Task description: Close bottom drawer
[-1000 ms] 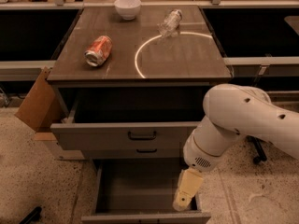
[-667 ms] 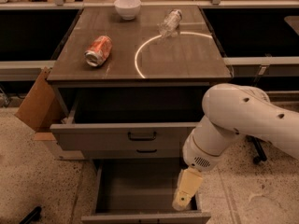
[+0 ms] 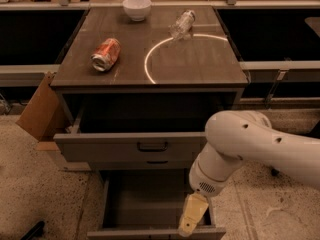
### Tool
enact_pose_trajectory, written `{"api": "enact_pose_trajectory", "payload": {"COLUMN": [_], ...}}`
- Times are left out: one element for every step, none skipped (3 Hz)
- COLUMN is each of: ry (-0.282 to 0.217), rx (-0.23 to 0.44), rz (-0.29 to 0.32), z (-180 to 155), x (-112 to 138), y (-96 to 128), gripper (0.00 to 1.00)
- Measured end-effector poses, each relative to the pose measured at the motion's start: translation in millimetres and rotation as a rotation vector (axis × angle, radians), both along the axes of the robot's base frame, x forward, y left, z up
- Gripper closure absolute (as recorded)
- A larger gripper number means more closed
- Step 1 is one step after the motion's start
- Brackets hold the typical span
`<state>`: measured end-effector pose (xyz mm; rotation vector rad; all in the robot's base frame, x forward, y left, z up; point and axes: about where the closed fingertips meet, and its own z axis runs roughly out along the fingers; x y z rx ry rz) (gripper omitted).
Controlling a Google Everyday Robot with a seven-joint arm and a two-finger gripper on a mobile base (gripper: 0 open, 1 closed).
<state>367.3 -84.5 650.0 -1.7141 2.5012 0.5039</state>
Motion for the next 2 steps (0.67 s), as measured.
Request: {"api": "enact_pose_trajectory", "payload": {"ry": [0.025,0.044], "rx": [0.034,0.082], "rz": [-0.023,-0.050], "z": [-67,-132], "x": [-20,-24], "y": [16,37], "gripper": [0.00,0.00]}}
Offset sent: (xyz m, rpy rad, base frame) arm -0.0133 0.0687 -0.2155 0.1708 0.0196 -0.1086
